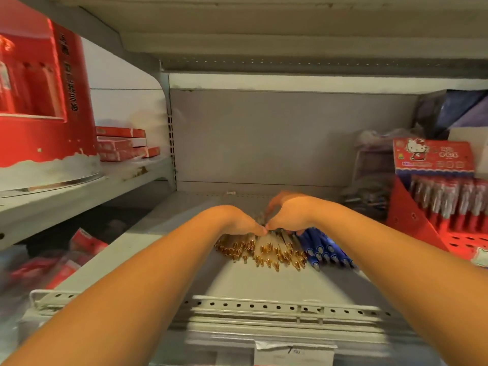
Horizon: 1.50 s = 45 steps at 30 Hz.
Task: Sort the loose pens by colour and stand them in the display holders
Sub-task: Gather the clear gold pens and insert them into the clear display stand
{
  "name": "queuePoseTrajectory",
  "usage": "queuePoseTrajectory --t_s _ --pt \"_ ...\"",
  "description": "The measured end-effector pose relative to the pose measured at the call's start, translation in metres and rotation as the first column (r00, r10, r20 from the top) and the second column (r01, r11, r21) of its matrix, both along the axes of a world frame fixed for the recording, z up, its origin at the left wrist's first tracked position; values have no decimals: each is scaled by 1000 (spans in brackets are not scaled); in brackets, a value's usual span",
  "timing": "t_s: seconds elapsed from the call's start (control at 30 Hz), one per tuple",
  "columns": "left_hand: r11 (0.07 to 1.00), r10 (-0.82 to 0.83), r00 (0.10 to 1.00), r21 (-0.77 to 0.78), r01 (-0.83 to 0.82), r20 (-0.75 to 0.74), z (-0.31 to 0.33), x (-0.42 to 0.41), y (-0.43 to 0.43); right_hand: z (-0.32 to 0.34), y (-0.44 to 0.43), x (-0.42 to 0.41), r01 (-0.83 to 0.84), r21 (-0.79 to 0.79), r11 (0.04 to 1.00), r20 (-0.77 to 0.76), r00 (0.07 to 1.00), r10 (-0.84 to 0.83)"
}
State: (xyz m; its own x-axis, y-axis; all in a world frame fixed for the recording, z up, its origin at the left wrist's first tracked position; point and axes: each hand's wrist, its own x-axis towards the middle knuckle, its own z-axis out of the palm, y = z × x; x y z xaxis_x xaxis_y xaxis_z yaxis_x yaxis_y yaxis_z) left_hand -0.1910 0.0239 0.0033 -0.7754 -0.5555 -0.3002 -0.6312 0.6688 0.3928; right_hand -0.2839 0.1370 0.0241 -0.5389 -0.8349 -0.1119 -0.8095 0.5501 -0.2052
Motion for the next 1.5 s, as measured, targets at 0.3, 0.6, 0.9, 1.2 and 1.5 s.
queuePoseTrajectory --t_s 0.3,0.6,0.9,1.2,1.5 --pt "991 55 990 114 -70 129 11 -4 -19 -9 -24 -13 -111 163 980 -15 993 115" --pt "992 51 984 106 -70 169 13 -14 -17 -19 -32 -28 -183 41 982 61 982 181" --pt "999 -39 976 23 34 216 15 -21 -2 -16 -28 -34 -178 -15 984 151 972 179" --pt "998 -49 984 -26 54 173 11 -27 -4 -16 -25 -32 -163 -145 976 153 971 185" --pt "993 -82 960 -57 101 266 15 -31 8 -17 -25 -32 -65 -208 976 197 974 107"
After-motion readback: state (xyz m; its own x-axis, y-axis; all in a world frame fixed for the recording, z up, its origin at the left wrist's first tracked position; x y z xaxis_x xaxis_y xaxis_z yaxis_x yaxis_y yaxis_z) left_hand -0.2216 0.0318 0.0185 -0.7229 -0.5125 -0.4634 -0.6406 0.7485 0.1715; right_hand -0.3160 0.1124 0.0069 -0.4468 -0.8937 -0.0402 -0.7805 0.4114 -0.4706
